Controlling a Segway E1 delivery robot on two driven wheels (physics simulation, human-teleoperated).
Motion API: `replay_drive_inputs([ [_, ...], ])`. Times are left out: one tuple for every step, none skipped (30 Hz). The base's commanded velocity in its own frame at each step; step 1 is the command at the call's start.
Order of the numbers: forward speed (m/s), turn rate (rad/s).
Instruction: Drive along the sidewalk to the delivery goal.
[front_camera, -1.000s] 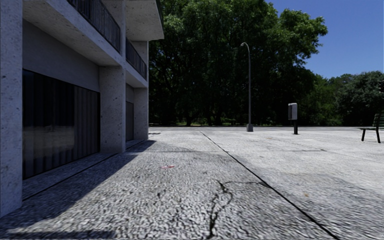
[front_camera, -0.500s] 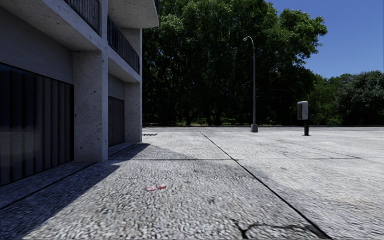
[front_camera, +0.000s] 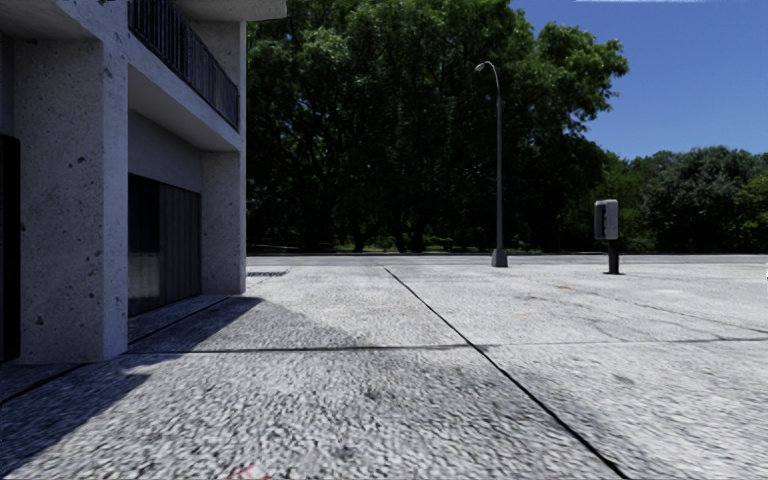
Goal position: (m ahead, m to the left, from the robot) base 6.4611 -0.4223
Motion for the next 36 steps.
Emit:
replay_drive_inputs([
  [2.00,-0.32],
  [2.00,-0.32],
  [2.00,-0.32],
  [2.00,-0.32],
  [2.00,-0.32],
  [2.00,-0.32],
  [2.00,0.00],
  [2.00,0.00],
  [2.00,0.00],
  [2.00,0.00],
  [2.00,0.00],
  [2.00,0.00],
  [2.00,0.00],
  [2.00,0.00],
  [2.00,0.00],
  [2.00,0.00],
  [2.00,0.00],
  [2.00,0.00],
  [2.00,0.00],
  [2.00,0.00],
  [2.00,0.00],
  [2.00,0.00],
  [2.00,0.00],
  [2.00,0.00],
  [2.00,0.00],
  [2.00,0.00],
  [2.00,0.00],
  [2.00,0.00],
  [2.00,0.00],
  [2.00,0.00],
  [2.00,0.00],
  [2.00,0.00],
  [2.00,0.00],
  [2.00,0.00],
  [2.00,0.00],
  [2.00,0.00],
])
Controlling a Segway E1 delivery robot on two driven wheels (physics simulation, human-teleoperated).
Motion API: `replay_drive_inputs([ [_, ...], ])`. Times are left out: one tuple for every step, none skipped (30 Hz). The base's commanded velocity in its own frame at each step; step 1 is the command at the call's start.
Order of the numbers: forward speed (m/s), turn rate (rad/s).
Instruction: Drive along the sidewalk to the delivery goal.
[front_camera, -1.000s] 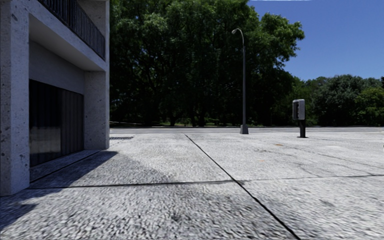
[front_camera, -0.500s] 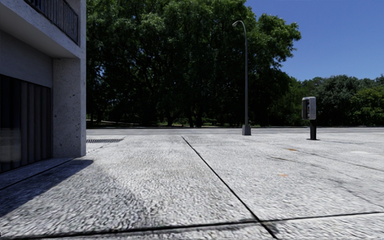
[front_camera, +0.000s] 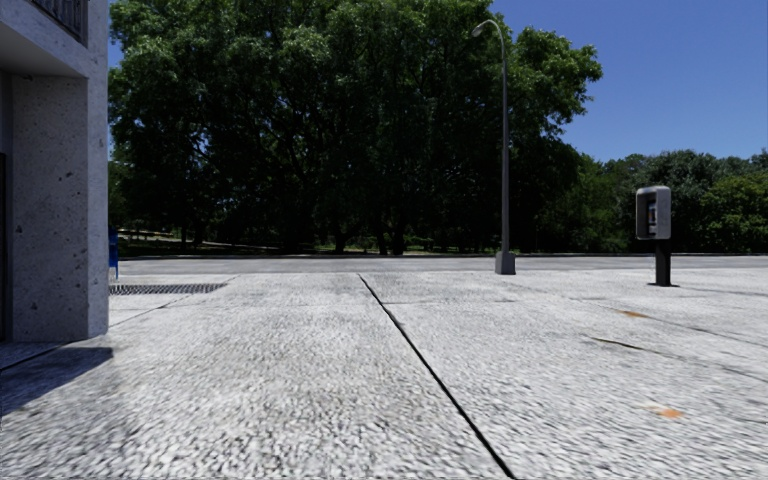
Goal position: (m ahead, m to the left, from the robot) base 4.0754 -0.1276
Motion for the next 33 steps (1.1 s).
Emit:
replay_drive_inputs([
  [2.00,0.00],
  [2.00,0.00],
  [2.00,0.00],
  [2.00,0.00],
  [2.00,0.00],
  [2.00,0.00],
  [2.00,0.00],
  [2.00,0.00],
  [2.00,0.00],
  [2.00,0.00],
  [2.00,0.00],
  [2.00,0.00],
  [2.00,0.00],
  [2.00,0.00],
  [2.00,0.15],
  [2.00,0.20],
  [2.00,0.21],
  [2.00,0.21],
  [2.00,0.22],
  [2.00,0.24],
  [2.00,0.24],
  [2.00,0.24],
  [2.00,0.25],
  [2.00,0.25],
  [2.00,0.25],
  [2.00,0.25],
  [2.00,0.25],
  [2.00,0.25],
  [2.00,0.25],
  [2.00,0.25],
  [2.00,0.25],
  [2.00,0.25],
  [2.00,0.30],
])
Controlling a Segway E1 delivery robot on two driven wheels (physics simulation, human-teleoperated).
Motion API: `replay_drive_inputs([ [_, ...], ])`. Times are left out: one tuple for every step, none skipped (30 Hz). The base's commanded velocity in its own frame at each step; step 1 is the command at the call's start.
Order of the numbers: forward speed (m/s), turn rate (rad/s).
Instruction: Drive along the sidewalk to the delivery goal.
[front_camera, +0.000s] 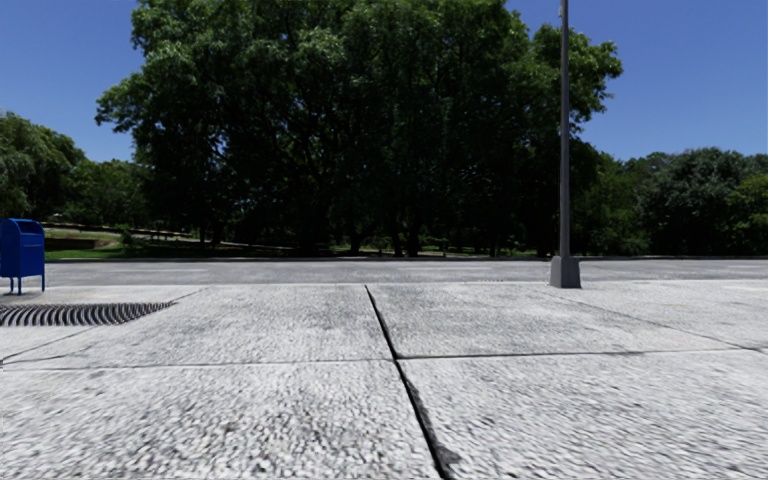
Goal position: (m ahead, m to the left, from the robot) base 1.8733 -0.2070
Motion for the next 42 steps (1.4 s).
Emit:
replay_drive_inputs([
  [2.00,0.33],
  [2.00,0.33],
  [2.00,0.33],
  [2.00,0.33],
  [2.00,0.33],
  [2.00,0.33],
  [2.00,0.31],
  [2.00,0.31],
  [2.00,0.00],
  [2.00,0.00],
  [2.00,0.00],
  [2.00,0.00],
  [2.00,0.00],
  [2.00,0.00],
  [2.00,0.00],
  [2.00,0.00],
  [2.00,0.00],
  [2.00,0.00],
  [2.00,0.00],
  [2.00,0.00],
  [2.00,0.00],
  [2.00,0.00],
  [2.00,0.00],
  [2.00,0.00],
  [2.00,0.00],
  [1.71,0.00],
  [1.71,0.00],
  [0.92,0.00],
  [0.69,0.00],
  [0.40,0.00],
  [0.16,0.00],
  [0.16,0.00],
  [0.00,0.00],
  [0.00,0.00],
  [0.00,0.00],
  [0.00,0.00],
  [0.00,0.00],
  [0.00,0.00],
  [0.00,0.00],
  [0.00,0.00],
  [0.00,0.00],
  [0.00,0.00],
])
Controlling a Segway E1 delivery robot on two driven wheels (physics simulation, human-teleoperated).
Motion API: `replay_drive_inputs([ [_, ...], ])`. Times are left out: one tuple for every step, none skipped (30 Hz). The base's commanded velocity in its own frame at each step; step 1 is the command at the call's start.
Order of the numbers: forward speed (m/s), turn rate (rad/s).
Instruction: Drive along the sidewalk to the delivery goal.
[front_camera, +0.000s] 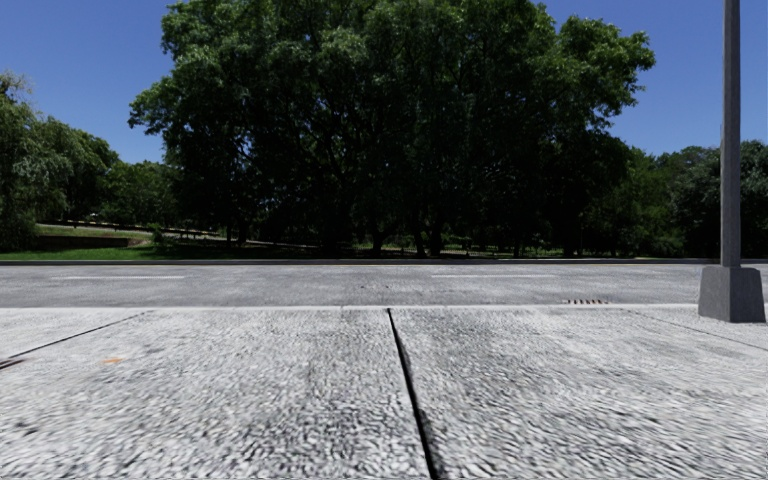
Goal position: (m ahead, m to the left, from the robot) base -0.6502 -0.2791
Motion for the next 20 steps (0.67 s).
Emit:
replay_drive_inputs([
  [0.00,0.00],
  [0.00,0.00],
  [0.00,0.00],
  [0.00,0.00],
  [0.00,0.00],
  [0.00,0.00],
  [0.00,0.00],
  [0.00,0.00],
  [0.00,0.00],
  [0.00,0.00],
  [0.00,0.00],
  [0.00,0.00],
  [0.00,0.00],
  [0.00,0.00],
  [0.00,0.00],
  [0.00,0.00],
  [0.00,0.00],
  [0.00,0.00],
  [0.00,0.00],
  [0.00,0.00],
])
